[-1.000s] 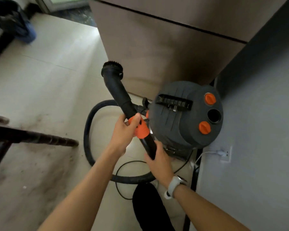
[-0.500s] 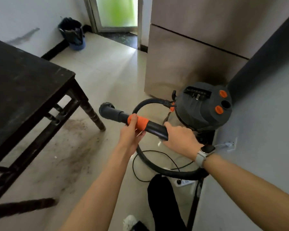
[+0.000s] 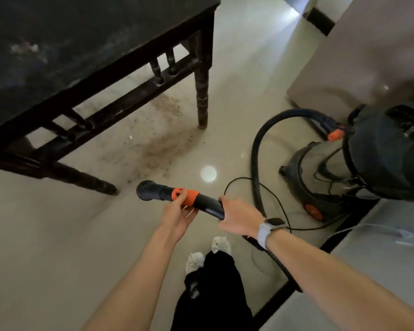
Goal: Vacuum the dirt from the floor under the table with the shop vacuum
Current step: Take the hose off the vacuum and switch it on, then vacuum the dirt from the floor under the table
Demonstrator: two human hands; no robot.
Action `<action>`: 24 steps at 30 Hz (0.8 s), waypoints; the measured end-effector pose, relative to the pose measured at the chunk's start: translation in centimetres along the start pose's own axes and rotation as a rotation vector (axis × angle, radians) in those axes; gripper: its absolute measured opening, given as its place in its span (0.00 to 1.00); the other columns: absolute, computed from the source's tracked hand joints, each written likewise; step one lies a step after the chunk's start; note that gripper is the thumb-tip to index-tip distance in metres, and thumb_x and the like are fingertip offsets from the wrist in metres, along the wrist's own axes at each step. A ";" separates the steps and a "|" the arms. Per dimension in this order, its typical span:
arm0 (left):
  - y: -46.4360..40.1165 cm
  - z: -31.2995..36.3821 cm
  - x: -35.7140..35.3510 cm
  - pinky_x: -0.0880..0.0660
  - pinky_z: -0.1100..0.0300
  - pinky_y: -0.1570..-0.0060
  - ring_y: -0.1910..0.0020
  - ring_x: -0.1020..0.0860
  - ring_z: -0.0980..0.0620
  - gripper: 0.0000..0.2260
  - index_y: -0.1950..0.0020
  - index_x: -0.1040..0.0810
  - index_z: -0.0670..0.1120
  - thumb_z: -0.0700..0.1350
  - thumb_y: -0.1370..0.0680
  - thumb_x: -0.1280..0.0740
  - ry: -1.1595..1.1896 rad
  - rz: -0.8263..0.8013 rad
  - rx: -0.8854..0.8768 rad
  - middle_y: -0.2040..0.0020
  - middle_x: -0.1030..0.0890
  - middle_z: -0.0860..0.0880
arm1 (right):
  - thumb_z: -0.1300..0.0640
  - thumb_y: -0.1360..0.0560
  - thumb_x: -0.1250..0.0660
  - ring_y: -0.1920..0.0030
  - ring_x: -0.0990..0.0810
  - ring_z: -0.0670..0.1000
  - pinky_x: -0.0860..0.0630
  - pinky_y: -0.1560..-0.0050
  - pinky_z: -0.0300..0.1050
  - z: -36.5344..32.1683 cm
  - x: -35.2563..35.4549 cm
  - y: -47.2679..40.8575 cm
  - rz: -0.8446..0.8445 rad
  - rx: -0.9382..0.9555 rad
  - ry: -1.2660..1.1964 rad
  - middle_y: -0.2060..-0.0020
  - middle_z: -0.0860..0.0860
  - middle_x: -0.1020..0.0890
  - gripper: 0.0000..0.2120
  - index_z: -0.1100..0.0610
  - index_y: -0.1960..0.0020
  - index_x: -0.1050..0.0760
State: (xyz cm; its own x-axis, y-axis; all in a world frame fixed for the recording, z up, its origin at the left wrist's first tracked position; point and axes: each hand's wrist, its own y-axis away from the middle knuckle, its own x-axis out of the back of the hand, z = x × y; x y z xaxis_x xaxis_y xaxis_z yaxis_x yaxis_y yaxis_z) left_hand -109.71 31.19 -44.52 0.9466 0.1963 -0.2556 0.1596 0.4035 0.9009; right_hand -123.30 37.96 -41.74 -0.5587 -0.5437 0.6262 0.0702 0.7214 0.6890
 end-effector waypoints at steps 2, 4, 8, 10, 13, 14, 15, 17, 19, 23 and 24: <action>-1.9 0.8 1.7 0.29 0.52 0.44 0.51 0.23 0.47 0.09 0.40 0.30 0.42 0.42 0.20 0.38 -0.025 0.047 -0.046 0.41 0.26 0.42 | 0.56 0.27 0.36 0.60 0.22 0.53 0.22 0.58 0.47 -1.0 -1.8 -2.8 -0.014 0.034 -0.020 0.58 0.52 0.23 0.14 0.56 0.43 0.32; -4.2 1.7 3.2 0.29 0.52 0.45 0.46 0.24 0.45 0.09 0.41 0.30 0.41 0.42 0.20 0.38 -0.047 0.079 -0.094 0.43 0.25 0.42 | 0.56 0.27 0.37 0.62 0.22 0.53 0.23 0.61 0.46 -1.8 -3.6 -5.7 -0.007 0.064 -0.001 0.60 0.51 0.24 0.13 0.56 0.43 0.33; -9.8 2.9 6.8 0.29 0.52 0.46 0.51 0.23 0.49 0.09 0.41 0.30 0.41 0.42 0.19 0.38 -0.017 0.133 -0.145 0.43 0.25 0.42 | 0.55 0.25 0.38 0.66 0.28 0.53 0.37 0.74 0.41 -3.4 -7.2 -11.6 0.110 0.134 0.138 0.63 0.50 0.28 0.12 0.55 0.44 0.33; -12.5 3.3 8.7 0.29 0.53 0.46 0.52 0.23 0.49 0.09 0.40 0.30 0.41 0.43 0.19 0.39 0.031 0.157 -0.135 0.41 0.25 0.42 | 0.55 0.23 0.40 0.67 0.29 0.54 0.39 0.73 0.42 -4.4 -8.5 -14.1 0.129 0.185 0.218 0.63 0.51 0.28 0.10 0.56 0.43 0.33; -16.1 4.0 11.1 0.28 0.53 0.46 0.49 0.23 0.47 0.12 0.38 0.30 0.40 0.44 0.19 0.40 0.094 0.172 -0.098 0.38 0.26 0.41 | 0.57 0.21 0.43 0.66 0.27 0.56 0.34 0.68 0.45 -5.8 -9.6 -17.6 0.118 0.245 0.322 0.60 0.54 0.23 0.10 0.57 0.41 0.34; -17.1 4.3 11.7 0.28 0.53 0.46 0.47 0.24 0.46 0.13 0.36 0.30 0.39 0.44 0.19 0.40 0.123 0.170 -0.082 0.36 0.27 0.41 | 0.57 0.21 0.44 0.65 0.27 0.56 0.34 0.67 0.46 -6.3 -9.8 -18.6 0.109 0.254 0.350 0.58 0.55 0.22 0.10 0.57 0.41 0.35; -18.1 4.6 12.2 0.28 0.53 0.46 0.46 0.24 0.46 0.14 0.35 0.30 0.40 0.44 0.19 0.40 0.152 0.162 -0.071 0.36 0.27 0.41 | 0.58 0.21 0.44 0.64 0.27 0.57 0.33 0.66 0.47 -6.7 -10.1 -19.7 0.100 0.254 0.361 0.57 0.55 0.21 0.10 0.58 0.41 0.35; -20.2 5.6 13.4 0.28 0.52 0.46 0.47 0.24 0.45 0.13 0.36 0.30 0.41 0.44 0.19 0.39 0.199 0.139 -0.080 0.38 0.26 0.41 | 0.58 0.22 0.43 0.66 0.28 0.56 0.33 0.66 0.46 -7.3 -11.1 -22.2 0.087 0.234 0.331 0.60 0.54 0.22 0.09 0.58 0.42 0.35; -22.3 6.4 15.2 0.27 0.51 0.45 0.50 0.22 0.46 0.11 0.38 0.30 0.41 0.43 0.19 0.39 0.175 0.134 -0.104 0.42 0.24 0.42 | 0.57 0.23 0.42 0.67 0.29 0.56 0.34 0.67 0.45 -8.2 -12.7 -24.5 0.069 0.207 0.286 0.63 0.53 0.25 0.09 0.57 0.44 0.34; -25.6 7.0 19.5 0.26 0.52 0.47 0.48 0.22 0.48 0.11 0.39 0.29 0.42 0.42 0.20 0.38 0.009 0.147 -0.146 0.48 0.22 0.46 | 0.55 0.23 0.42 0.63 0.23 0.59 0.29 0.65 0.46 -9.8 -17.8 -27.9 0.049 0.214 0.257 0.57 0.55 0.20 0.12 0.58 0.42 0.34; -26.3 7.0 20.5 0.26 0.52 0.47 0.49 0.22 0.49 0.09 0.40 0.29 0.42 0.42 0.20 0.38 -0.024 0.158 -0.158 0.49 0.22 0.47 | 0.54 0.23 0.42 0.61 0.21 0.59 0.28 0.64 0.47 -10.1 -19.4 -28.6 0.041 0.210 0.224 0.56 0.55 0.20 0.13 0.58 0.41 0.34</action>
State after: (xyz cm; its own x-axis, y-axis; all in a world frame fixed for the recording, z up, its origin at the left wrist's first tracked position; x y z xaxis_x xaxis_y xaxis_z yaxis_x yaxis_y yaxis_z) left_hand -92.49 18.32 -71.03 0.9630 0.2481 -0.1056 -0.0355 0.5051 0.8623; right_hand -106.15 23.59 -69.90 -0.3614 -0.5764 0.7329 -0.0966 0.8049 0.5854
